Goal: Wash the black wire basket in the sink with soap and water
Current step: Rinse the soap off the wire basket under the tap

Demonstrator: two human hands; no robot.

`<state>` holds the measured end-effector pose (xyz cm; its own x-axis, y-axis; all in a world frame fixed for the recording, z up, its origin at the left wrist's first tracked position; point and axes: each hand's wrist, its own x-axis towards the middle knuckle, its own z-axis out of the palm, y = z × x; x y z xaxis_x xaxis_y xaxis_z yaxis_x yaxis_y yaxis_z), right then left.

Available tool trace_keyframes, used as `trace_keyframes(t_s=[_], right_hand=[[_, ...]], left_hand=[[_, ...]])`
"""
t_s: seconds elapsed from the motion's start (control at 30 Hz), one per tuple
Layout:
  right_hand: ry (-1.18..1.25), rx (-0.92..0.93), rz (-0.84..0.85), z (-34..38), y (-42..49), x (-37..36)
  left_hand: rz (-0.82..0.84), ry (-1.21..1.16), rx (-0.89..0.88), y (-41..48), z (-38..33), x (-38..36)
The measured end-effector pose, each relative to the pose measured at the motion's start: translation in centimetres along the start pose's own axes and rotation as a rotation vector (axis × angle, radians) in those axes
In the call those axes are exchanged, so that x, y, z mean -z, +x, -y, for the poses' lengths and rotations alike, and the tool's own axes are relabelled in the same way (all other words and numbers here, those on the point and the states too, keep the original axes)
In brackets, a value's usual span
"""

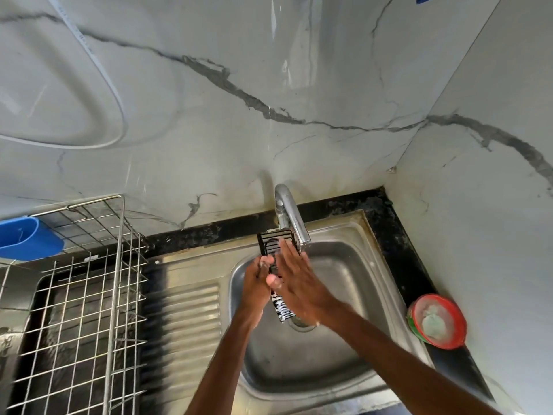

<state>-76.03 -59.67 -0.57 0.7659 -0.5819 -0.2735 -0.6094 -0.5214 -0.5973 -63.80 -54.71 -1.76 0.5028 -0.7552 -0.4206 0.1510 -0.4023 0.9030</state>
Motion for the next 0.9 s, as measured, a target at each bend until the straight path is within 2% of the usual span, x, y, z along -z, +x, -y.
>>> trace_keyframes(t_s=[0.13, 0.23, 0.47, 0.57, 0.67, 0.77, 0.9], right_hand=[[-0.015, 0.036, -0.075, 0.2, -5.4, -2.1], [-0.012, 0.027, -0.088, -0.5, -6.2, -2.8], [0.133, -0.115, -0.039, -2.3, 1.4, -0.3], [0.149, -0.178, -0.07, -2.6, 4.1, 0.9], [0.05, -0.083, -0.073, -1.1, 3.4, 0.9], [-0.079, 0.017, -0.138, -0.1, -1.1, -0.4], [-0.044, 0.075, -0.107, -0.5, -7.0, -1.4]], left_hand=[[-0.037, 0.036, -0.006, 0.2, -0.1, -0.3], [0.001, 0.104, -0.023, -0.1, -0.5, -0.8], [-0.053, 0.044, 0.053, 0.0, -0.5, -0.8], [-0.061, 0.017, 0.055, 0.7, -0.1, -0.7], [-0.09, -0.019, 0.055, 0.9, -0.1, -0.6], [-0.113, -0.055, 0.057, 1.1, -0.2, -0.4], [-0.124, -0.068, 0.055, 1.0, -0.3, -0.8]])
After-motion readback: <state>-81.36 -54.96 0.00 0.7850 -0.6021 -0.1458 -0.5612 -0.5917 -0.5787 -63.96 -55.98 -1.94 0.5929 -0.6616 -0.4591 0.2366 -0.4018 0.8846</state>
